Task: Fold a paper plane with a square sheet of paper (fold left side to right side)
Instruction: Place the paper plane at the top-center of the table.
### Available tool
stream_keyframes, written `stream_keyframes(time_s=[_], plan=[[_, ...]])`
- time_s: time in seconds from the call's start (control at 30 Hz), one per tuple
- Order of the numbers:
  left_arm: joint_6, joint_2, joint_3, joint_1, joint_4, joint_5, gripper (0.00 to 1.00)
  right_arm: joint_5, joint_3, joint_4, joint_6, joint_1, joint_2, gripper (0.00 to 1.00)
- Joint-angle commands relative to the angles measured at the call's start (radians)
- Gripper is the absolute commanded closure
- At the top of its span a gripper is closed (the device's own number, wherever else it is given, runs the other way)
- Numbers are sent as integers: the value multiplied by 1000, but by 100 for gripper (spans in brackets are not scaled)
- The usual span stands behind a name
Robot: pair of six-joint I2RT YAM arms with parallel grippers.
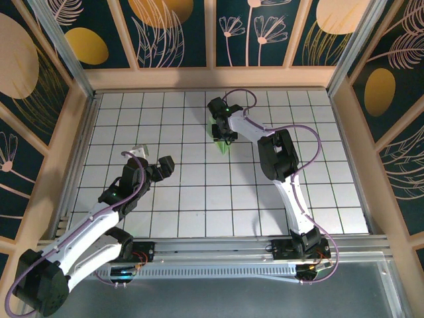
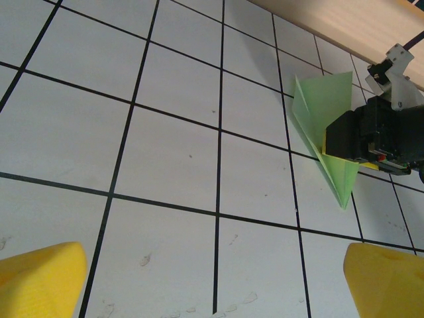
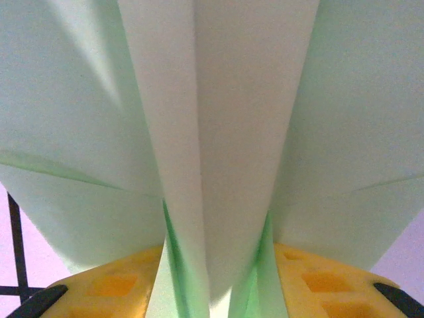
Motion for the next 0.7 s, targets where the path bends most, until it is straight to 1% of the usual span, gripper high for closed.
stream_keyframes(time_s=[0.0,0.67], plan=[[-6,-6,25,6,-8,5,1,26,-28,-28,-20,9,-31,60],[-19,-9,5,5,-1,2,1,20,-75,-9,-41,11,-44,60]])
